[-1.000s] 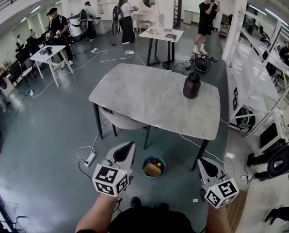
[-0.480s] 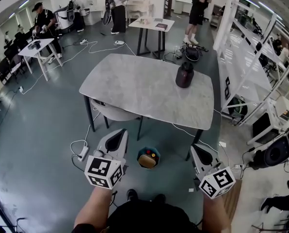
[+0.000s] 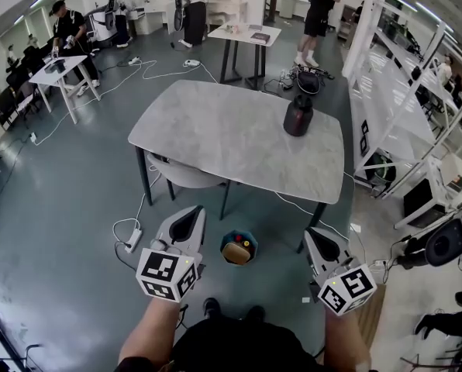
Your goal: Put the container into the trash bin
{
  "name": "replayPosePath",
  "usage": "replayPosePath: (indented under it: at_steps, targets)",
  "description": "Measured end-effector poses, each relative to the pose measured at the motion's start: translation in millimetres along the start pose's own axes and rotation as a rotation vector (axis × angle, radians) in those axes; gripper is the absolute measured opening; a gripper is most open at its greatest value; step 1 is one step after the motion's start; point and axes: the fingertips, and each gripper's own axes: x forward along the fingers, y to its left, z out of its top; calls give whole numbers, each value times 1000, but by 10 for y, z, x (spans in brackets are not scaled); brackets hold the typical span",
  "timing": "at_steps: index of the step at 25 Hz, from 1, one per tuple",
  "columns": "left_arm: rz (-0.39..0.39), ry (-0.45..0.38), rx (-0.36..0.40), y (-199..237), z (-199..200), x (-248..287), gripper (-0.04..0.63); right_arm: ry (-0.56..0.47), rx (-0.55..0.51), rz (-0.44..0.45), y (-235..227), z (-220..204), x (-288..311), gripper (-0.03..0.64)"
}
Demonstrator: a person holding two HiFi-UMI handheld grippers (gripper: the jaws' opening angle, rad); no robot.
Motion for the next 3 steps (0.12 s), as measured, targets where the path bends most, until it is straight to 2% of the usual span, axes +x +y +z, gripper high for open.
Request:
replayPosePath:
  at_steps: [3]
  targets:
    - [5, 2, -3, 42, 28, -25, 5, 1, 3, -5, 9, 42, 31, -9]
